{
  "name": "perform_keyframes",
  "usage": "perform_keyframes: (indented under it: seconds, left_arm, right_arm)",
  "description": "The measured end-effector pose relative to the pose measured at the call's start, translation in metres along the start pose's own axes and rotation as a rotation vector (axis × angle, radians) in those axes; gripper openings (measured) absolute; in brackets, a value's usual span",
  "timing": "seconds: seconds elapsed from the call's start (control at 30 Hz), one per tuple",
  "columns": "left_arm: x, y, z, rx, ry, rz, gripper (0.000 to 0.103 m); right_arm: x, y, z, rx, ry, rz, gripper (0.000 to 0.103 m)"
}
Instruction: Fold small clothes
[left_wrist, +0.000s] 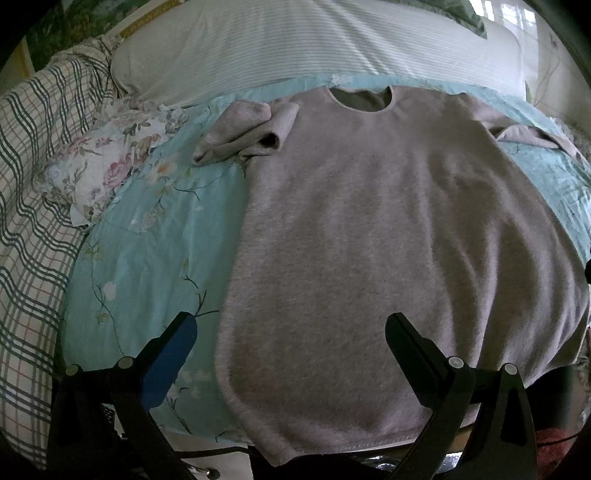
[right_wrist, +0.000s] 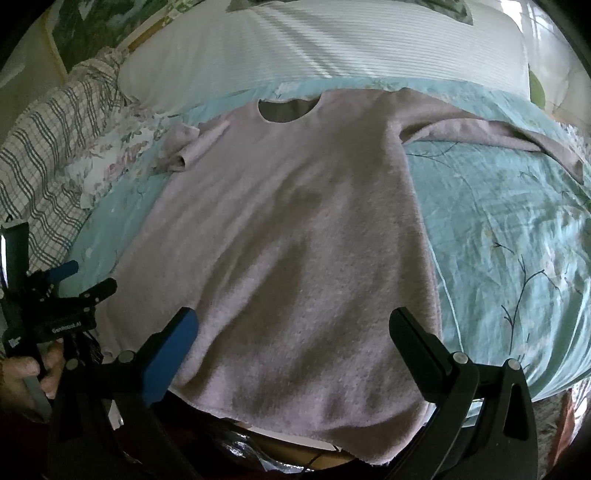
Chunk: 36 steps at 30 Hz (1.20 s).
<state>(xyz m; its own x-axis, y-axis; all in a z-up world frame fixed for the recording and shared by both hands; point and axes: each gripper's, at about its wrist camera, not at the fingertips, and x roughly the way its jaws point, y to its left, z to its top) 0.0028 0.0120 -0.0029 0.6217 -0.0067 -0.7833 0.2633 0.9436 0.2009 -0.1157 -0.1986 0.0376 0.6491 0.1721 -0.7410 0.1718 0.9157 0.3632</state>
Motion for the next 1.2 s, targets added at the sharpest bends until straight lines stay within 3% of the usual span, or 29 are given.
perform_keyframes:
  seconds: [0.5,0.9,1.07,1.2]
  left_arm:
    - [0.004,-0.014,0.007,0.013,0.001,0.003,0.102]
    - [0.015,-0.022,0.017,0.052,0.016,0.029,0.102]
    - [0.021,-0.029,0.021,0.069,0.032,0.027,0.102]
    - [0.028,-0.035,0.026,0.09,0.044,0.037,0.102]
  right_arm:
    - [0.003,-0.014,0.003,0.049,-0.013,0.019,0.103]
    - [0.006,-0.057,0.011,0.181,-0.053,0.008,0.102]
    - [0.005,-0.087,0.018,0.233,-0.079,-0.035,0.095]
    - [-0.003,-0.135,0.03,0.329,-0.125,-0.084,0.086]
